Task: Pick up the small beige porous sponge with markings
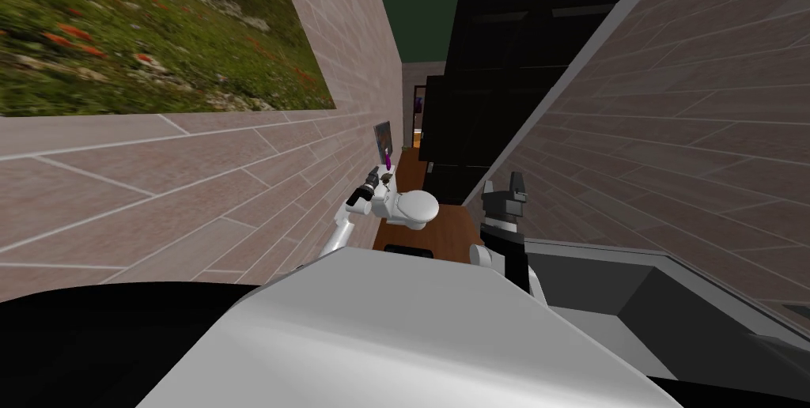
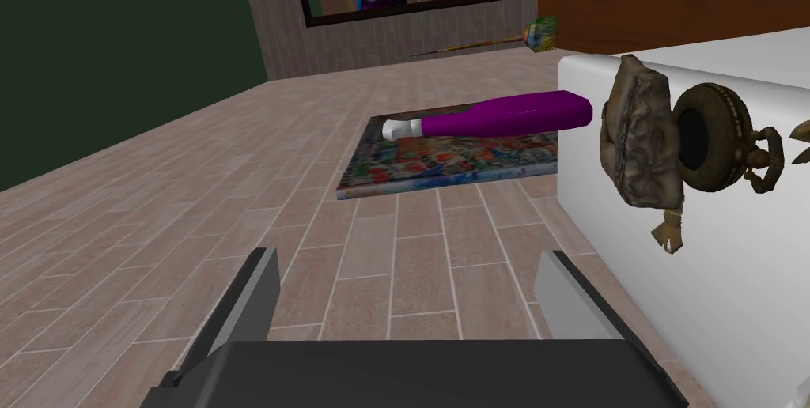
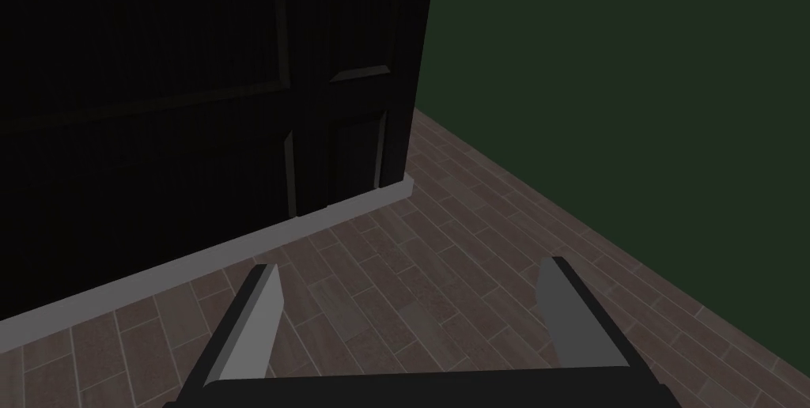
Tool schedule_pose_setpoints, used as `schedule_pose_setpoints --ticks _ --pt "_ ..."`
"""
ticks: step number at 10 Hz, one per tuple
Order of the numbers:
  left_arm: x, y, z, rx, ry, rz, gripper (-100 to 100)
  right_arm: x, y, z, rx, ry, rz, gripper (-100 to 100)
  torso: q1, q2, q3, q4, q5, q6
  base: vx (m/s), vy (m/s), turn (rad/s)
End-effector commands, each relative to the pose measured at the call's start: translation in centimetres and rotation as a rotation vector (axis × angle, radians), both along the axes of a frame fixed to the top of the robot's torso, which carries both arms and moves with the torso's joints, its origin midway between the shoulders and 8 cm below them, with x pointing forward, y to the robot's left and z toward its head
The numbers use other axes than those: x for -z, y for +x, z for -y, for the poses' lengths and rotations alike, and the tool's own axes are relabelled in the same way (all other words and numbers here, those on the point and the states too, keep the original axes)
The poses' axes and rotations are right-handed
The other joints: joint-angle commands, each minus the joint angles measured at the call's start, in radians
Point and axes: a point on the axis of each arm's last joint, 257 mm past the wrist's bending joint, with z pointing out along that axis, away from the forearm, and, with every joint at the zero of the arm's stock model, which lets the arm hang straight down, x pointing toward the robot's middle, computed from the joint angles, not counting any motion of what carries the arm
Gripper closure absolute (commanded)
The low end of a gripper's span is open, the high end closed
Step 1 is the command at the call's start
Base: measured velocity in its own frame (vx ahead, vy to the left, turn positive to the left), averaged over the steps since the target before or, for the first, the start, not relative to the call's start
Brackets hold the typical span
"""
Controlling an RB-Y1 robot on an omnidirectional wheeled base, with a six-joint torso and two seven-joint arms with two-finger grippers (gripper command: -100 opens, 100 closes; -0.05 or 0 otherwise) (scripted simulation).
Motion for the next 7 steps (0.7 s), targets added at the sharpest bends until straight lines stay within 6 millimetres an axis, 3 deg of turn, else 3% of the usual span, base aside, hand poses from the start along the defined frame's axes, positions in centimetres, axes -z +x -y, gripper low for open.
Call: schedule_pose_setpoints --ticks 1,4,6,7 --pt "0.8 0.6 -0.2 -0.001 0.005 -0.043 -100 0.0 0.0 0.0 0.0 0.0 0.0 0 0.0 0.0 0.0 0.0 0.0 0.0 -0.032 -0.023 0.029" --pt "2.6 2.7 -0.5 0.0 0.017 -0.13 -100 0.0 0.0 0.0 0.0 0.0 0.0 0 0.0 0.0 0.0 0.0 0.0 0.0 -0.036 -0.016 0.049" --pt "3.4 2.6 -0.6 -0.002 0.019 -0.162 -100 0.0 0.0 0.0 0.0 0.0 0.0 0 0.0 0.0 0.0 0.0 0.0 0.0 -0.022 -0.015 0.019" --pt "4.2 3.6 -0.8 -0.002 0.024 -0.204 -100 0.0 0.0 0.0 0.0 0.0 0.0 0 0.001 -0.001 0.0 0.0 0.0 0.0 -0.022 -0.012 0.057"
